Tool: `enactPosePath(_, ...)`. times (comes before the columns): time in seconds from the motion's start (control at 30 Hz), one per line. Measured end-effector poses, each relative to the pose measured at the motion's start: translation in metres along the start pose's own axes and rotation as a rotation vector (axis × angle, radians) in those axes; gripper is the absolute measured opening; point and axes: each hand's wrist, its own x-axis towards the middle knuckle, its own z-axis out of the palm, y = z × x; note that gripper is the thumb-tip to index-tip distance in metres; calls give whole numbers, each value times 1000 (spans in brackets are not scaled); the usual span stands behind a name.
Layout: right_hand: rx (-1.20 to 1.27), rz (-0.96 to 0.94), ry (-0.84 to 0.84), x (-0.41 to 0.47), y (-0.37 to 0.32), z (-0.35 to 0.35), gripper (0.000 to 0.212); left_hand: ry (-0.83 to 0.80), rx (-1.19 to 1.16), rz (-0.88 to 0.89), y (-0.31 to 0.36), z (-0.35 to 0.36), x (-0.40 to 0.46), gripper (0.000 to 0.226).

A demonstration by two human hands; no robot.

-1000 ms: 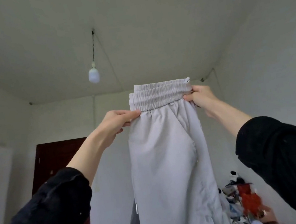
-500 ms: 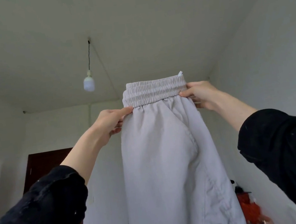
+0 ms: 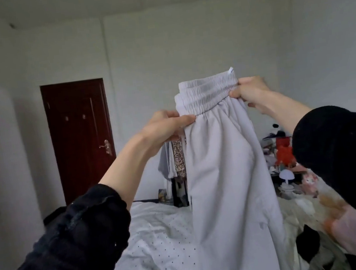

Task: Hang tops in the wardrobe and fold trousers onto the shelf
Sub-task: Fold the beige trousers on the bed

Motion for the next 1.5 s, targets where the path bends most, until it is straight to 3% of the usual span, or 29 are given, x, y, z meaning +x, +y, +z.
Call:
enactPosePath(0.27,18,97,-254,-39,92,116,41,10,-105,-324,-154,-35,-50,28)
enactPosePath(0.37,-32,112,-372,-59,111,196,40,56,-145,-405,-217,-75,-82,45)
enactPosePath(0.47,-51,110,-466,-80,118,275,39,96,-214,-462,-267,-120,-113,41)
enactPosePath(0.57,-80,114,-561,-102,126,384,36,150,-272,-533,-324,-188,-142,56)
enactPosePath(0.73,-115,137,-659,-153,145,570,21,296,-331,-646,-420,-301,-190,32)
enactPosePath(0.8,-158,133,-724,-183,166,629,23,427,-296,-767,-468,-332,-214,26)
enactPosePath(0.9,-342,122,-938,-243,222,684,40,555,-76,-1083,-553,-350,-261,46)
enactPosePath(1.0,-515,157,-1055,-304,290,679,47,384,85,-1296,-610,-329,-303,64)
enactPosePath(1.1,-690,172,-1043,-368,348,638,45,165,165,-1311,-640,-293,-327,65)
enactPosePath(1.3,-865,225,-1000,-448,413,552,49,-260,405,-1055,-673,-213,-350,65)
enactPosePath(1.43,-971,293,-876,-451,441,499,47,-377,492,-889,-661,-156,-341,62)
enactPosePath(1.5,-1053,425,-889,-446,456,469,42,-428,590,-789,-651,-132,-331,61)
